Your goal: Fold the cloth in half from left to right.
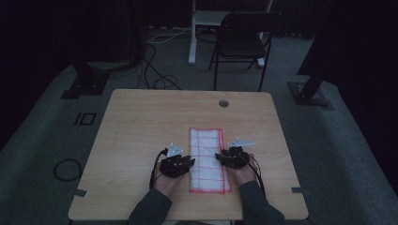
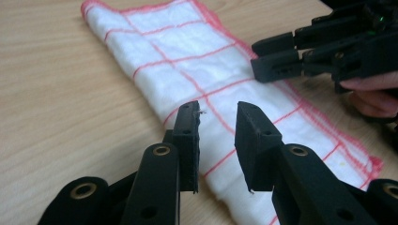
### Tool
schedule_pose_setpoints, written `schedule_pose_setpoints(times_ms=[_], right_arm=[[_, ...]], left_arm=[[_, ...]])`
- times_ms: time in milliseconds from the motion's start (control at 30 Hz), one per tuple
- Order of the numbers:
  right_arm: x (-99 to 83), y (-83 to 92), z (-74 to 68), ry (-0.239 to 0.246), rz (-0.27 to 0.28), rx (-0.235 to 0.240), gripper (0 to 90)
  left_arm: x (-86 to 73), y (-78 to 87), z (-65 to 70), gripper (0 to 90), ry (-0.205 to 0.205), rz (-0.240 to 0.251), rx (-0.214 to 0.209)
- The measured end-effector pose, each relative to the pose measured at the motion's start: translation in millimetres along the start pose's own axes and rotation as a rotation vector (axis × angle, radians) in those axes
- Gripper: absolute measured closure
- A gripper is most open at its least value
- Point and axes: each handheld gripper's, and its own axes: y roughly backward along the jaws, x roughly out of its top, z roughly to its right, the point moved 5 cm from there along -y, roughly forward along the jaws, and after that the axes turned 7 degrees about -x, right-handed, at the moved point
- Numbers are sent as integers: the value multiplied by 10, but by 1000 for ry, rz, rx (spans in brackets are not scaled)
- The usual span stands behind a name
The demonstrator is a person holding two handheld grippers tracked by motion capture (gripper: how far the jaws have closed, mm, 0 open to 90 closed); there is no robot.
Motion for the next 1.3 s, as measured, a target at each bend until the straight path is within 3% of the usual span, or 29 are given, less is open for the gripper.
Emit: schedule_pose_setpoints(times_ms=[100,133,167,200,267,500,700,800,967,1300], right_arm=[[6,-10,-4,-4,-3,2,675],[11,-16,-6,-9,-5,14,765],[11,-16,-6,-9,-5,14,765],[15,-13,-7,-3,1,3,846],[31,10,-4,-5,15,-8,879],[88,96,53,-11,43,-23,878],[48,79,113,-4,13,-57,834],[28,67,156,-4,1,-91,796],[29,74,187,-12,7,-111,754],[32,86,230,-27,17,-119,658]], left_arm=[[-51,-1,-26,710,5,-11,3],[-68,-4,-37,710,4,-16,4],[-78,-9,-40,710,7,-16,5],[-91,-20,-45,710,8,-18,3],[-100,-35,-40,708,1,-24,1],[-107,-79,-2,705,-13,-33,-8],[-85,-94,-27,700,-10,-23,1],[-53,-91,-62,695,-10,-16,14],[22,-93,-140,687,-18,6,41],[159,-148,-314,649,-25,24,89]])
